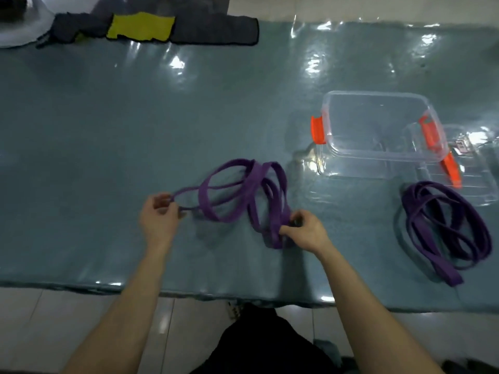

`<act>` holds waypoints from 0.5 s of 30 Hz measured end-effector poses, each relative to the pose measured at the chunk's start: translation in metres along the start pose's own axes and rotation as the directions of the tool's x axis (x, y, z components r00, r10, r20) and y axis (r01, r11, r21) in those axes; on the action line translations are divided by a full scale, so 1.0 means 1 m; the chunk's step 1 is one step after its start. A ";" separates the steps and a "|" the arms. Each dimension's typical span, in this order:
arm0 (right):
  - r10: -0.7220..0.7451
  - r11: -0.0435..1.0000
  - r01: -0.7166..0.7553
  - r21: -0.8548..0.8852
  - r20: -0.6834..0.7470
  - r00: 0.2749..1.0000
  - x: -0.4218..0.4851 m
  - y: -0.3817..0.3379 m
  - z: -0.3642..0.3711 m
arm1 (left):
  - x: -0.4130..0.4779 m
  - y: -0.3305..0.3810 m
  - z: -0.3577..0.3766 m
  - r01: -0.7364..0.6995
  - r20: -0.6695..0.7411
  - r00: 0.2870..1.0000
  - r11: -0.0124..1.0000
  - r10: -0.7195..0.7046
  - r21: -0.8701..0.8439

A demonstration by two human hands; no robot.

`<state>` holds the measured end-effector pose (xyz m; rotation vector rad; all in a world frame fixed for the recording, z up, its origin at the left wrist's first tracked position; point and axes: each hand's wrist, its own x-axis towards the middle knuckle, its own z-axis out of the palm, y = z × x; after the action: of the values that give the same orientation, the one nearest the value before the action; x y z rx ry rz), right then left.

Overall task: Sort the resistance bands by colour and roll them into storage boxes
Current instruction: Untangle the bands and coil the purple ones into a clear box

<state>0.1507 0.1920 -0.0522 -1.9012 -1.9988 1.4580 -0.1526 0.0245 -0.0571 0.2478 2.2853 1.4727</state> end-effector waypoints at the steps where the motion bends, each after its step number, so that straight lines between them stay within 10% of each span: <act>1: 0.032 0.994 -0.028 0.104 -0.041 0.999 0.003 0.002 -0.003 | 0.011 0.000 -0.018 -0.019 -0.082 0.996 0.999 0.023 0.050; 6: 0.212 0.883 -0.114 0.456 -0.168 0.963 0.017 0.010 -0.012 | -0.021 -0.012 -0.016 -0.218 0.023 0.971 0.839 0.238 0.498; 9: 0.175 0.927 -0.064 0.369 -0.276 0.945 0.022 0.008 -0.018 | -0.055 -0.023 0.016 -0.495 0.291 0.869 0.700 0.401 0.514; 15: 0.010 0.993 0.000 0.117 -0.086 0.996 0.036 -0.003 -0.015 | -0.059 -0.051 0.035 -0.612 0.528 0.791 0.385 0.309 0.691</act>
<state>0.1478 0.2297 -0.0614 -1.8896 -1.8311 1.4330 -0.0803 0.0104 -0.1014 1.4286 2.5460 0.2464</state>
